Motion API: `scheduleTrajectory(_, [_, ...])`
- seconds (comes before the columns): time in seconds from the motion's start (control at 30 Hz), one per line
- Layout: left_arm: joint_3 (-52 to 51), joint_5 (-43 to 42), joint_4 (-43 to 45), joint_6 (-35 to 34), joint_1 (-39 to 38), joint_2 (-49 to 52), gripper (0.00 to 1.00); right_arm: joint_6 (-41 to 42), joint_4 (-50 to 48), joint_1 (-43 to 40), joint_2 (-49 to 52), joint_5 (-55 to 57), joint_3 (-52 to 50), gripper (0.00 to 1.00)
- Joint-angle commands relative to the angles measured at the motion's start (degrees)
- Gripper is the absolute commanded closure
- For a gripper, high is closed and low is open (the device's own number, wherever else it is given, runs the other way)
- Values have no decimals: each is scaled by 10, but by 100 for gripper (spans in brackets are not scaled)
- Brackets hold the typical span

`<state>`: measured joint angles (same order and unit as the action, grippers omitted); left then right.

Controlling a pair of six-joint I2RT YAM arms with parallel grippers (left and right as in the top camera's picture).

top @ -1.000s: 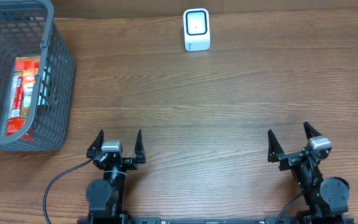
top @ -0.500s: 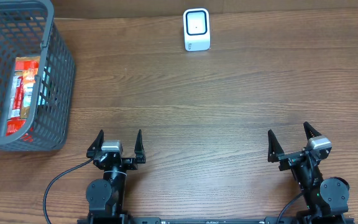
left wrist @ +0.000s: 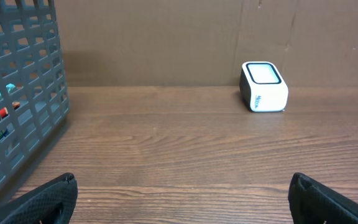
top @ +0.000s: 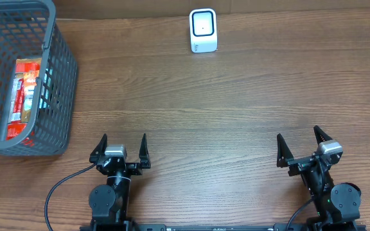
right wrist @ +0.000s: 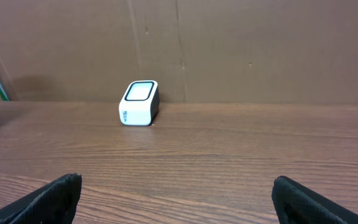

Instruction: Scan the item barcode

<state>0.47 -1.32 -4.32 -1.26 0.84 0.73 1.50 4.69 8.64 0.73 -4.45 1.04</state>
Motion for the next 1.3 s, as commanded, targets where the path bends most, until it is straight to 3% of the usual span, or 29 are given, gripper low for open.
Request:
scheduleTrajectory(0.0, [-2, 1, 8, 15, -1, -5, 0, -3, -3, -2, -5, 3, -6, 0])
scheduleTrajectory(0.33, [-2, -16, 0, 23, -1, 5, 1, -3, -3, -2, -5, 3, -6, 0])
scheduleTrajectory(0.57, [44, -51, -77, -41, -1, 28, 0, -3, -3, -2, -5, 3, -6, 0])
scheduleTrajectory(0.83, [246, -107, -286, -106, -1, 101, 0, -3, -3, -2, -5, 3, -6, 0])
scheduleTrajectory(1.03, [429, -196, -432, -105, -1, 227, 0, -3, -3, -2, -5, 3, -6, 0])
scheduleTrajectory(1.17, [593, -289, -568, -52, -1, 356, 0, -3, -3, -2, -5, 3, -6, 0])
scheduleTrajectory(1.27, [712, -313, -684, -21, -1, 446, 0, -3, -3, -2, -5, 3, -6, 0])
